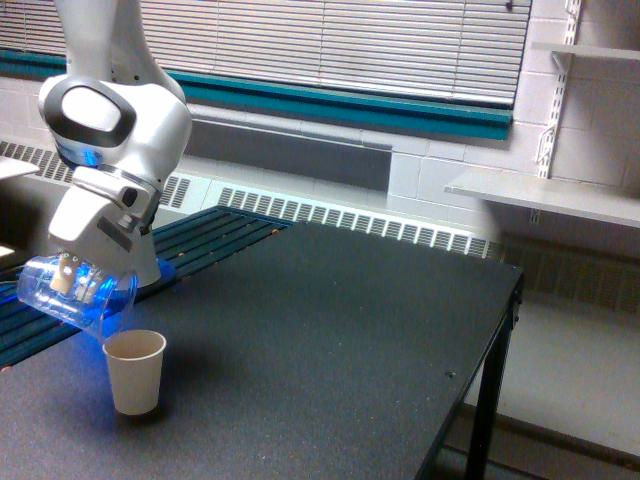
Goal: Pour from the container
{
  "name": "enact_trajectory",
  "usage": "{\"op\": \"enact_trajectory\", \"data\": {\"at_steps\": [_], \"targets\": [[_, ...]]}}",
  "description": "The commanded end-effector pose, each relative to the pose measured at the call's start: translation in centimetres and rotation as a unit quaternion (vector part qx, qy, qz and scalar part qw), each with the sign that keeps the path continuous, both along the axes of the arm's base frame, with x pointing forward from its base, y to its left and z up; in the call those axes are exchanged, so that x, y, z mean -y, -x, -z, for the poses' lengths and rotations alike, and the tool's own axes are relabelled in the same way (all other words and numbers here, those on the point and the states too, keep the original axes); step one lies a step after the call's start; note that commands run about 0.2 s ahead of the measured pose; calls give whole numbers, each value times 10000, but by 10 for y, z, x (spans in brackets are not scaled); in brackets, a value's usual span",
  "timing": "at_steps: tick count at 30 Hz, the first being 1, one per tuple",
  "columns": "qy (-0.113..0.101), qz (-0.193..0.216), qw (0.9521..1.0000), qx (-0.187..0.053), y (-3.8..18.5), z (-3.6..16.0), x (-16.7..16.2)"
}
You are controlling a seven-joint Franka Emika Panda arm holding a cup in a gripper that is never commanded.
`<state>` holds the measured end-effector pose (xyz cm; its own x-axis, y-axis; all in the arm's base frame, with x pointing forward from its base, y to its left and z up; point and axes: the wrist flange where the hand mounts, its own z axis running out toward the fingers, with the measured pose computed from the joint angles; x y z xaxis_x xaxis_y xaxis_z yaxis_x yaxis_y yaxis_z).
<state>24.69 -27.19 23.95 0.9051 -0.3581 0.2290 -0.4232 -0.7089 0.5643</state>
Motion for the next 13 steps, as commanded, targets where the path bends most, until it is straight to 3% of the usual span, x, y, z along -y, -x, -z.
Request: {"op": "enact_trajectory", "data": {"at_steps": [1, 7, 13], "targets": [[-50, 61, 9997, 251, -7, -18, 7], [-79, 99, 9975, 689, -26, -53, 11], [-208, 234, 9943, 1016, -38, -72, 4]]}}
